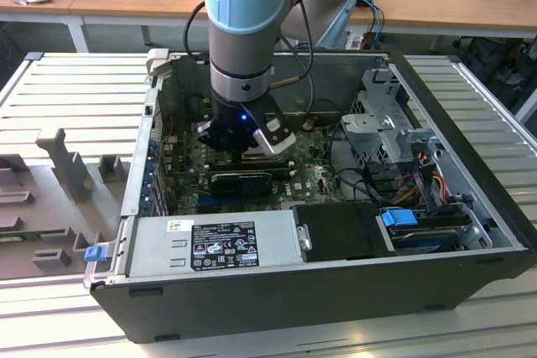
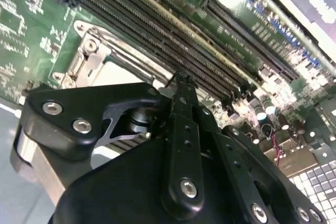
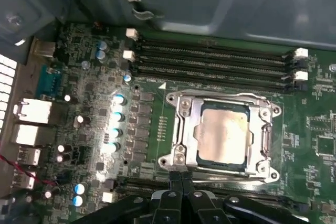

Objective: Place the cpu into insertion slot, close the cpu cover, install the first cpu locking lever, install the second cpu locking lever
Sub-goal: 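Install the second cpu locking lever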

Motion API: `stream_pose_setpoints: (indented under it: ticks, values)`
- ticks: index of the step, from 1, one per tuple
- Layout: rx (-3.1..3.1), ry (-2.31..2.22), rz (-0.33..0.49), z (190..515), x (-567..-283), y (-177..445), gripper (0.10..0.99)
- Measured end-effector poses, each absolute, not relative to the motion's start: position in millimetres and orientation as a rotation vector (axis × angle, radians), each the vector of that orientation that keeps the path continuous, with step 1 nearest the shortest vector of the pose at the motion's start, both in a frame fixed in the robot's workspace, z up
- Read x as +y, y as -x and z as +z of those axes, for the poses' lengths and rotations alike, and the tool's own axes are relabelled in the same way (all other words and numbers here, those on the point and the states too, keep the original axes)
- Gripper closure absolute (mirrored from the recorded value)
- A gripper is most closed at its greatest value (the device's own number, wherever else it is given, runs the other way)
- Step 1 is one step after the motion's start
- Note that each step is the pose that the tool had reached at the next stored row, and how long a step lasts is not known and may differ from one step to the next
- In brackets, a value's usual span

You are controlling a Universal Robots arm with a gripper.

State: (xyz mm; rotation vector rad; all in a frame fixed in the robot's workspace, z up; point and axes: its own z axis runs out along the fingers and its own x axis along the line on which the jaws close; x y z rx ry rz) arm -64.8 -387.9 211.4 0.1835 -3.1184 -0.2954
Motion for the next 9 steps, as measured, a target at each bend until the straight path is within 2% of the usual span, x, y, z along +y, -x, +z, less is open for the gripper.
stream_pose_setpoints:
  ticks: [9]
  values:
    - [-3.113, -0.184, -0.370, 203.9, -391.2, 69.2, 0.980]
